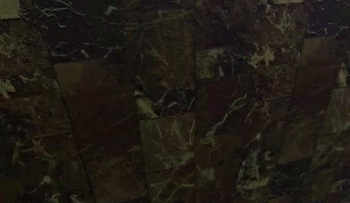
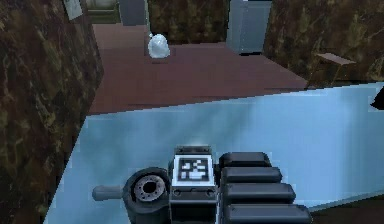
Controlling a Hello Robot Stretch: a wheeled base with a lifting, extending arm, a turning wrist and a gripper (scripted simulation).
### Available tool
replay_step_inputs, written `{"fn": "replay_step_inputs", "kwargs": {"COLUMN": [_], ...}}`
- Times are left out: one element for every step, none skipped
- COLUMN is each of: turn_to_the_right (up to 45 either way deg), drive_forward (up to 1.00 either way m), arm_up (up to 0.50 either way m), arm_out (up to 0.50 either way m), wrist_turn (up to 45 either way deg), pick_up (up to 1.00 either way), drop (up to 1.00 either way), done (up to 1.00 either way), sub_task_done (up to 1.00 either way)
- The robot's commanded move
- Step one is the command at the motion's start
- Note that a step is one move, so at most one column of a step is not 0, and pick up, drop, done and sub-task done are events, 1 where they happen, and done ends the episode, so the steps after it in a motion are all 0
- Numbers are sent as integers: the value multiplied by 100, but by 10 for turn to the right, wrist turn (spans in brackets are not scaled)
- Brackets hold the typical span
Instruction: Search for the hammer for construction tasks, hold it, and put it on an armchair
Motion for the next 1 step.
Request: {"fn": "replay_step_inputs", "kwargs": {"turn_to_the_right": [0], "drive_forward": [0], "arm_up": [-14], "arm_out": [0], "wrist_turn": [0], "pick_up": [0], "drop": [0], "done": [0], "sub_task_done": [0]}}
